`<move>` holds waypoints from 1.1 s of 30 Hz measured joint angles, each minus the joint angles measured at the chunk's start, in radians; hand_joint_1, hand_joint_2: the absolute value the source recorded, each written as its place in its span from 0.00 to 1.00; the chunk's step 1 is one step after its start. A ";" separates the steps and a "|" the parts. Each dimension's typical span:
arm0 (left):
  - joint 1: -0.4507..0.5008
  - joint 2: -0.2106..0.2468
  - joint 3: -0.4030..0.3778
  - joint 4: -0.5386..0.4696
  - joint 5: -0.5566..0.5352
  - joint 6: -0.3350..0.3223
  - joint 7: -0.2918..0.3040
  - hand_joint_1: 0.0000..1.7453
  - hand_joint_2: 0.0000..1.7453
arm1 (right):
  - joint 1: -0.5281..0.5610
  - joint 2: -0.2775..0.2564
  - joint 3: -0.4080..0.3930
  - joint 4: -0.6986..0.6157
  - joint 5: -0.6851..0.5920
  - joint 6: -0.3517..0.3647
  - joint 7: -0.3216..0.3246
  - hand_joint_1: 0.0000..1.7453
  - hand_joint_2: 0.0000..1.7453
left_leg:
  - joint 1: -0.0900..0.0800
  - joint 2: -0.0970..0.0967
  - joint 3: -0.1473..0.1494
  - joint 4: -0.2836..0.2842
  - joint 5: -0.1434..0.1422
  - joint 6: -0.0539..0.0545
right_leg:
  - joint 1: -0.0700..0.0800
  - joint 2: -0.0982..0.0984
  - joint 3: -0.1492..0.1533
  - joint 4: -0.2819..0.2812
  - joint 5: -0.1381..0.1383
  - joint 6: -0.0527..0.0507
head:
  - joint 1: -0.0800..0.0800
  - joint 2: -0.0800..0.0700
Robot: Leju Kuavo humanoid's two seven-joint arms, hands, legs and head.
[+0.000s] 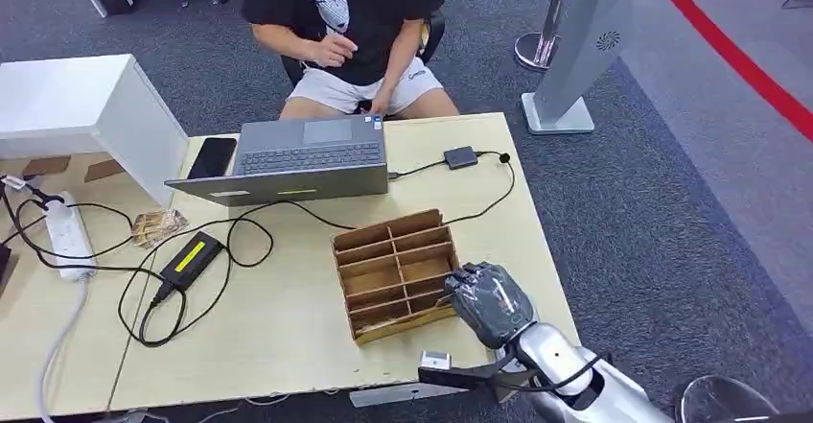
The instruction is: Pass the card to the sensor for recognition and then transmit it.
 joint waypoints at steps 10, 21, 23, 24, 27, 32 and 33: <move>0.003 0.003 0.018 0.000 0.001 0.007 -0.005 0.00 1.00 | 0.020 -0.030 -0.004 -0.062 0.090 -0.173 0.014 1.00 1.00 | 0.000 0.000 0.000 0.000 0.000 0.000 | 0.000 0.000 0.000 0.000 0.000 0.000 | 0.000 0.000; 0.019 0.004 0.041 0.000 0.009 0.013 -0.015 0.00 1.00 | 0.125 -0.086 -0.103 -0.287 0.169 -0.303 0.027 1.00 1.00 | 0.000 0.000 0.000 0.000 0.000 0.000 | 0.000 0.000 0.000 0.000 0.000 0.000 | 0.000 0.000; 0.020 0.004 0.042 0.000 0.009 0.016 -0.015 0.00 1.00 | 0.136 -0.088 -0.113 -0.304 0.184 -0.313 0.026 1.00 1.00 | 0.000 0.000 0.000 0.000 0.000 0.000 | 0.000 0.000 0.000 0.000 0.000 0.000 | 0.000 0.000; 0.022 0.004 0.044 0.000 0.009 0.018 -0.016 0.00 1.00 | 0.147 -0.088 -0.123 -0.316 0.190 -0.327 0.026 1.00 1.00 | 0.000 0.000 0.000 0.000 0.000 0.000 | 0.000 0.000 0.000 0.000 0.000 0.000 | 0.000 0.000; 0.027 0.005 0.048 0.000 0.010 0.018 -0.017 0.00 1.00 | 0.170 -0.090 -0.152 -0.362 0.163 -0.352 0.001 1.00 1.00 | 0.000 0.000 0.000 0.000 0.000 0.000 | 0.000 0.000 0.000 0.000 0.000 0.000 | 0.000 0.000; 0.025 0.006 0.049 0.000 -0.020 0.008 -0.014 0.00 1.00 | 0.079 -0.085 -0.171 -0.399 -0.037 -0.183 -0.078 1.00 1.00 | 0.000 0.003 -0.001 0.000 0.000 0.000 | 0.000 0.003 0.000 0.001 0.000 0.000 | 0.000 0.000; 0.022 0.006 0.049 0.000 -0.035 -0.001 -0.007 0.00 1.00 | 0.017 -0.067 -0.170 -0.375 -0.122 -0.083 -0.093 1.00 1.00 | 0.000 0.006 0.000 0.000 0.000 0.000 | 0.000 0.005 -0.001 0.001 0.003 -0.003 | 0.000 0.000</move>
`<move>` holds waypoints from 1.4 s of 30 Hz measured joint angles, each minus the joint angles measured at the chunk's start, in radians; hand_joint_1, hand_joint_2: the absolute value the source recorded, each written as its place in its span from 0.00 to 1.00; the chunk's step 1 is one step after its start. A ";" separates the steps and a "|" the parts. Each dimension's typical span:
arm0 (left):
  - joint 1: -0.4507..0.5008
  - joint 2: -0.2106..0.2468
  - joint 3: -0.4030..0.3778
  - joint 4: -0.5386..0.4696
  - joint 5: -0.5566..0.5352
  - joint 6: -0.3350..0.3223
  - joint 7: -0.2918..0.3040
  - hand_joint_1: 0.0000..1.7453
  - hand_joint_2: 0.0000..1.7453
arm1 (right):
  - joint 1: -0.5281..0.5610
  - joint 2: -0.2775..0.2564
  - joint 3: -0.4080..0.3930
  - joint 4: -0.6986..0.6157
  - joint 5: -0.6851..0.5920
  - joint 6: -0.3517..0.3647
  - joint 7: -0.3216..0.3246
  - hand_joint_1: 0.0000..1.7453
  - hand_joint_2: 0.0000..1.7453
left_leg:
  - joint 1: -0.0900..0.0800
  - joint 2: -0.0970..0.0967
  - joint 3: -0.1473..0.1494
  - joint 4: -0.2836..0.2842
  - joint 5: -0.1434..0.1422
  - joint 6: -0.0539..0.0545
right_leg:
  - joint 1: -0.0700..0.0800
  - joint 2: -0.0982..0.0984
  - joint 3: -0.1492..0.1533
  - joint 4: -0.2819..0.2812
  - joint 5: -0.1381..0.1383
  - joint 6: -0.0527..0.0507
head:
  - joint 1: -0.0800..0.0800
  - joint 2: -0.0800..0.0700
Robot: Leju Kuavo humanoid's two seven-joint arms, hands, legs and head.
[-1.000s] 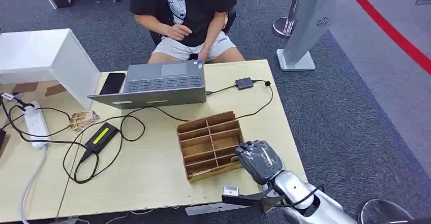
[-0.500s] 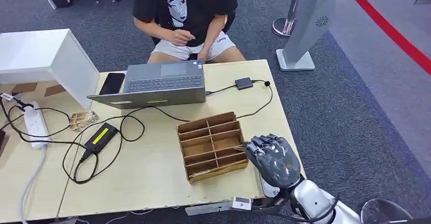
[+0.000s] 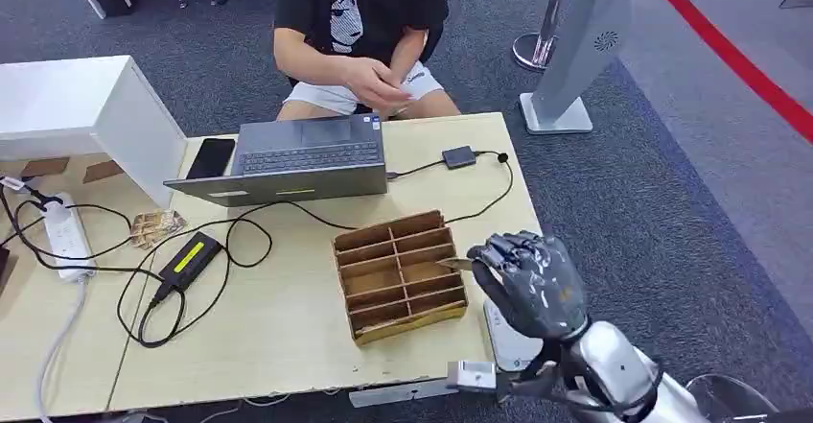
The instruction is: Pass the card to the sensor for recognition and then transmit it.
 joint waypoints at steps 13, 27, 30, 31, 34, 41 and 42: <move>-0.077 -0.007 -0.027 0.000 -0.094 -0.053 0.049 0.00 1.00 | -0.685 0.344 0.082 0.651 -0.032 0.267 0.102 1.00 1.00 | 0.001 -0.005 -0.005 0.000 0.012 -0.004 | 0.000 -0.003 -0.006 0.003 0.008 -0.001 | 0.000 0.000; -0.087 -0.007 -0.036 0.000 -0.110 -0.058 0.053 0.00 1.00 | -0.790 0.487 0.128 0.908 -0.221 0.398 0.022 0.00 1.00 | 0.000 -0.004 -0.006 0.000 0.012 -0.004 | 0.000 -0.002 -0.009 0.003 0.008 -0.002 | 0.000 0.000; -0.085 -0.007 -0.036 0.000 -0.110 -0.054 0.052 0.00 1.00 | -0.788 0.494 0.110 0.919 -0.289 0.409 0.005 0.00 1.00 | 0.001 -0.004 -0.007 0.000 0.012 -0.004 | 0.000 -0.003 -0.009 0.003 0.008 -0.002 | 0.001 0.000; -0.083 -0.006 -0.036 0.000 -0.110 -0.053 0.052 0.00 1.00 | -0.787 0.494 0.101 0.923 -0.310 0.410 0.001 0.00 1.00 | 0.001 -0.004 -0.007 0.000 0.012 -0.004 | 0.000 -0.003 -0.009 0.003 0.008 -0.002 | 0.000 0.000; -0.080 -0.005 -0.036 0.000 -0.108 -0.052 0.047 0.00 1.00 | -0.776 0.492 0.065 0.936 -0.394 0.411 -0.020 0.00 1.00 | 0.000 -0.004 -0.007 0.000 0.012 -0.004 | 0.000 -0.002 -0.010 0.002 0.008 -0.002 | 0.000 0.000; -0.064 0.000 -0.034 0.000 -0.095 -0.039 0.036 0.00 1.00 | -0.721 0.430 -0.089 0.981 -0.647 0.401 -0.095 0.00 1.00 | 0.000 -0.005 -0.007 0.001 0.011 -0.004 | 0.000 -0.003 -0.009 0.001 0.008 -0.001 | 0.000 0.000; -0.060 0.000 -0.033 0.000 -0.091 -0.036 0.032 0.00 1.00 | -0.706 0.416 -0.125 0.989 -0.699 0.400 -0.110 0.00 1.00 | 0.000 -0.005 -0.008 0.001 0.011 -0.003 | 0.000 -0.004 -0.009 0.001 0.008 -0.001 | 0.001 0.000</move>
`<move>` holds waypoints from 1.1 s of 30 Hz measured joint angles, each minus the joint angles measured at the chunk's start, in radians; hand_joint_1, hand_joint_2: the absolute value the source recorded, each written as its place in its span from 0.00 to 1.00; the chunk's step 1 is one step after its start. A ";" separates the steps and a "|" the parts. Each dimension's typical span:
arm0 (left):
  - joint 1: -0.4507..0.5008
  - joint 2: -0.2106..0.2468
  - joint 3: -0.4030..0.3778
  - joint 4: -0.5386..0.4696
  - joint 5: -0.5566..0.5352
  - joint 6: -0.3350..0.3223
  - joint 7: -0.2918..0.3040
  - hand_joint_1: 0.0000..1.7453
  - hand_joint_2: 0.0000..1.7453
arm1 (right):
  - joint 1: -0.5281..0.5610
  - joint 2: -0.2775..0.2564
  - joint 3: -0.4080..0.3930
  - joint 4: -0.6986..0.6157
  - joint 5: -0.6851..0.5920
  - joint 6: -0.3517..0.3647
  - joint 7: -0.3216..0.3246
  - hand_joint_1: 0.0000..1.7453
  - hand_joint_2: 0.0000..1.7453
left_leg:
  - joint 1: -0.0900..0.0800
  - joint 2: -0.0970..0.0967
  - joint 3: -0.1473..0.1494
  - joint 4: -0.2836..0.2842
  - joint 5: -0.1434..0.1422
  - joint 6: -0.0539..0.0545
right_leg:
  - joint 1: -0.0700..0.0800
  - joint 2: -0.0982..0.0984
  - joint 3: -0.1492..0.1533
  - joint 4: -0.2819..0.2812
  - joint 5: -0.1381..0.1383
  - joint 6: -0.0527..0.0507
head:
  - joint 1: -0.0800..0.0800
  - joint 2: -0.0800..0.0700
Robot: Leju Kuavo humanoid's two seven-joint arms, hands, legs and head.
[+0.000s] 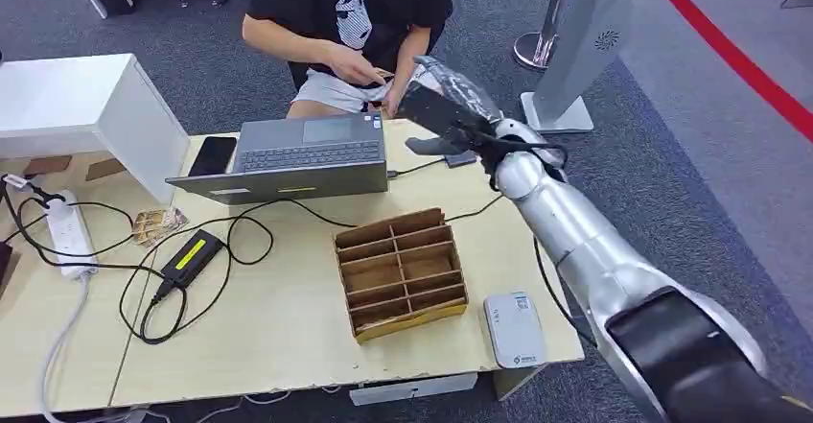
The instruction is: Pass the card to the sensor for recognition and then transmit it.
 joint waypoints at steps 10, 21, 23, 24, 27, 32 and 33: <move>0.035 0.003 0.025 0.000 0.016 0.026 -0.029 0.00 1.00 | 0.272 -0.132 -0.400 0.084 -0.506 0.171 -0.237 0.00 1.00 | 0.000 -0.003 0.000 0.000 -0.003 0.002 | 0.000 -0.004 0.001 -0.002 -0.002 0.002 | -0.001 0.000; 0.069 0.000 0.076 0.000 0.041 0.067 -0.052 0.00 1.00 | 0.653 -0.146 -0.816 0.286 -0.792 0.304 -0.297 0.00 1.00 | 0.000 -0.006 -0.001 -0.001 -0.007 0.004 | 0.000 -0.007 0.002 -0.002 -0.007 0.003 | 0.000 0.000; 0.070 -0.002 0.085 0.000 0.044 0.071 -0.047 0.00 1.00 | 0.701 -0.137 -0.852 0.343 -0.777 0.263 -0.270 0.00 1.00 | 0.000 -0.006 -0.001 -0.001 -0.007 0.003 | 0.000 -0.007 0.001 -0.002 -0.008 0.003 | -0.001 0.000; 0.069 -0.002 0.091 0.000 0.044 0.073 -0.039 0.00 1.00 | 0.721 -0.134 -0.861 0.371 -0.753 0.225 -0.241 0.00 1.00 | 0.000 -0.006 -0.001 -0.001 -0.008 0.003 | 0.000 -0.007 0.002 -0.002 -0.008 0.003 | 0.000 0.000; 0.071 -0.002 0.100 0.000 0.043 0.076 -0.031 0.00 1.00 | 0.777 -0.127 -0.873 0.436 -0.720 0.185 -0.203 0.00 1.00 | 0.000 -0.005 -0.001 -0.001 -0.008 0.003 | 0.000 -0.006 0.001 -0.001 -0.009 0.002 | 0.000 0.000; 0.069 -0.002 0.107 0.000 0.040 0.076 -0.029 0.00 1.00 | 0.797 -0.124 -0.887 0.483 -0.720 0.171 -0.188 0.00 1.00 | 0.000 -0.003 0.000 -0.001 -0.008 0.003 | 0.000 -0.004 0.002 -0.001 -0.009 0.002 | 0.000 0.000; 0.069 -0.002 0.108 0.000 0.038 0.076 -0.028 0.00 1.00 | 0.797 -0.123 -0.888 0.489 -0.715 0.159 -0.181 0.00 1.00 | 0.000 -0.003 0.000 -0.001 -0.008 0.003 | 0.000 -0.004 0.002 -0.001 -0.009 0.002 | 0.000 0.000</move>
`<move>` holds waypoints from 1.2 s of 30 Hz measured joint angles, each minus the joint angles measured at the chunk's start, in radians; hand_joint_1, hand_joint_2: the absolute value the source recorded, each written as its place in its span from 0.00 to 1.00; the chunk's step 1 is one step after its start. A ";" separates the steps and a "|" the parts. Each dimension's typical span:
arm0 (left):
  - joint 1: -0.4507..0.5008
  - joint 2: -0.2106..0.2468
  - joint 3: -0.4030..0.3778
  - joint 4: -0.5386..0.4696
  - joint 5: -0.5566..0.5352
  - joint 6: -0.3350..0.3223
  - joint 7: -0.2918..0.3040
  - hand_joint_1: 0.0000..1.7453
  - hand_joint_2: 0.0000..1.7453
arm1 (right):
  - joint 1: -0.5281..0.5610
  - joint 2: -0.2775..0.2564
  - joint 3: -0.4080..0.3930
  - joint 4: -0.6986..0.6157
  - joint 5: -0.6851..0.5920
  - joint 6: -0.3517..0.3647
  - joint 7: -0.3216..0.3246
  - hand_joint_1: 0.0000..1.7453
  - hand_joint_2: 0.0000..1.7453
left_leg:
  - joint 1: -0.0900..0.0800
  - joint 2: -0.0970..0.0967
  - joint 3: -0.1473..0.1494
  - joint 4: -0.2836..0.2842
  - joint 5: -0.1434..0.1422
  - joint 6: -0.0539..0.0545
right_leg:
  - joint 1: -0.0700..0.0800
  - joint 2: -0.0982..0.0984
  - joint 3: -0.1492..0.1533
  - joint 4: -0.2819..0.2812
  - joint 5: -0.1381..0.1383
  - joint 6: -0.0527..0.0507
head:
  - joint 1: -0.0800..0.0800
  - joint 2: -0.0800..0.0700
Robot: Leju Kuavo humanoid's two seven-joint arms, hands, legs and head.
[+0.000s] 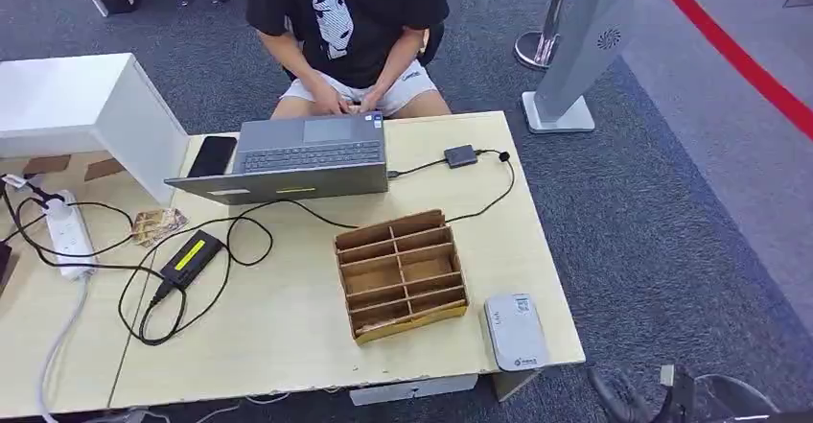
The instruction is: Pass the card to the sensor for recognition and then transmit it.
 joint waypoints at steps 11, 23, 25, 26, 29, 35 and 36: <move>-0.040 0.000 -0.003 0.000 -0.090 -0.030 0.060 1.00 1.00 | 0.064 0.005 0.389 0.094 0.655 -0.101 0.330 1.00 1.00 | 0.000 -0.001 0.001 0.000 0.000 0.000 | 0.000 -0.002 0.001 0.000 0.000 0.000 | -0.001 0.000; -0.043 0.001 -0.001 0.000 -0.071 -0.039 0.049 0.98 1.00 | 0.070 -0.001 0.508 0.110 0.674 -0.169 0.321 1.00 1.00 | 0.000 0.002 0.002 0.000 0.000 0.000 | 0.000 0.001 0.001 0.000 0.000 0.000 | 0.000 0.000; -0.043 0.001 -0.001 0.000 -0.071 -0.039 0.049 0.98 1.00 | 0.070 -0.001 0.512 0.113 0.674 -0.169 0.320 1.00 1.00 | 0.000 0.002 0.002 0.000 0.000 0.000 | 0.000 0.001 0.001 0.000 0.000 0.000 | 0.000 0.000; -0.042 0.001 -0.001 0.000 -0.071 -0.039 0.049 0.98 1.00 | 0.070 -0.001 0.515 0.114 0.674 -0.169 0.320 1.00 1.00 | 0.000 0.002 0.002 0.000 0.000 0.000 | 0.000 0.001 0.001 0.000 0.000 0.000 | 0.000 0.000; -0.041 0.001 -0.001 0.000 -0.071 -0.039 0.049 0.98 1.00 | 0.070 -0.001 0.518 0.115 0.674 -0.169 0.320 1.00 1.00 | 0.000 0.002 0.002 0.000 0.000 0.000 | 0.000 0.001 0.001 0.000 0.000 0.000 | 0.000 0.000; -0.039 0.001 0.001 0.000 -0.072 -0.037 0.050 0.84 1.00 | 0.070 -0.001 0.519 0.116 0.677 -0.171 0.317 0.78 1.00 | 0.000 0.002 0.002 0.000 0.000 0.000 | 0.000 0.001 0.001 0.000 0.000 0.000 | 0.000 0.000; -0.038 0.001 0.001 0.000 -0.073 -0.037 0.051 0.81 1.00 | 0.070 -0.001 0.519 0.116 0.678 -0.173 0.318 0.76 1.00 | 0.000 0.002 0.002 0.000 0.000 0.000 | 0.000 0.001 0.001 0.000 0.000 0.000 | 0.000 0.000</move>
